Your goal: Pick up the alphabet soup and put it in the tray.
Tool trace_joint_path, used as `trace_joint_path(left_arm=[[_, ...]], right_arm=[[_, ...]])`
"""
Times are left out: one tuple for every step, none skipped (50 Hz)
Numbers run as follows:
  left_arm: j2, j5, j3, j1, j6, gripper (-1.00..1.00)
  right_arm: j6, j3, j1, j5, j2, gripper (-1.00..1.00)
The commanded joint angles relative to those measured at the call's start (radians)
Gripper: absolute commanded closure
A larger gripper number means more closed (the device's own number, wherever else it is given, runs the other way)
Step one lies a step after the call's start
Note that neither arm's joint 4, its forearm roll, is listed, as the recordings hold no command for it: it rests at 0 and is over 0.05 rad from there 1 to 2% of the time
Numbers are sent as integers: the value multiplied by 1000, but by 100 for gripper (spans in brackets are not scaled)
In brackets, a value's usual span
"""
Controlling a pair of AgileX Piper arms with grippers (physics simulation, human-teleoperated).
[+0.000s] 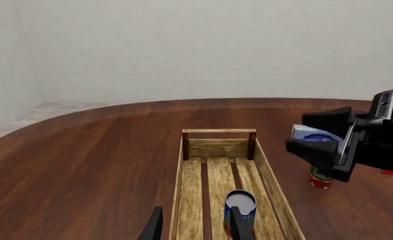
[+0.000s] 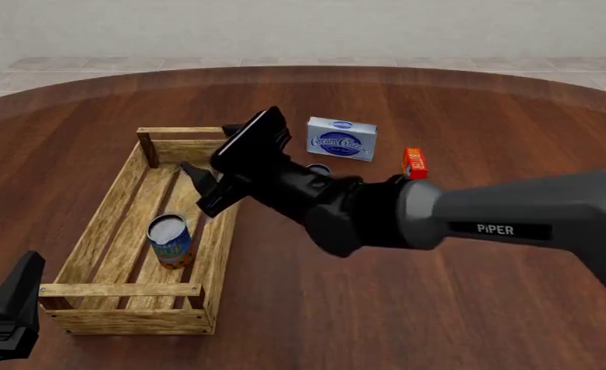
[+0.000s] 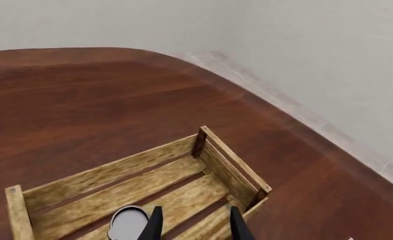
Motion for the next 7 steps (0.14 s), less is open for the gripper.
trace_joint_path(left_arm=[[0,0,0,0,0,-100],[0,0,0,0,0,-100],[0,0,0,0,0,-100],[0,0,0,0,0,-100],[0,0,0,0,0,-100],[0,0,0,0,0,-100],[0,0,0,0,0,-100]], right_arm=[[19,37,-24,-12,-46,-100],[20,42,-24,-13,-51,-100],[20,51,-28,-18,-59,-100],[17,60,-27,-23,-65,-100],[15,66,-26,-27,-68,-100],[15,66,-26,-27,-68,-100],[17,75,-28,-29,-74,-100]])
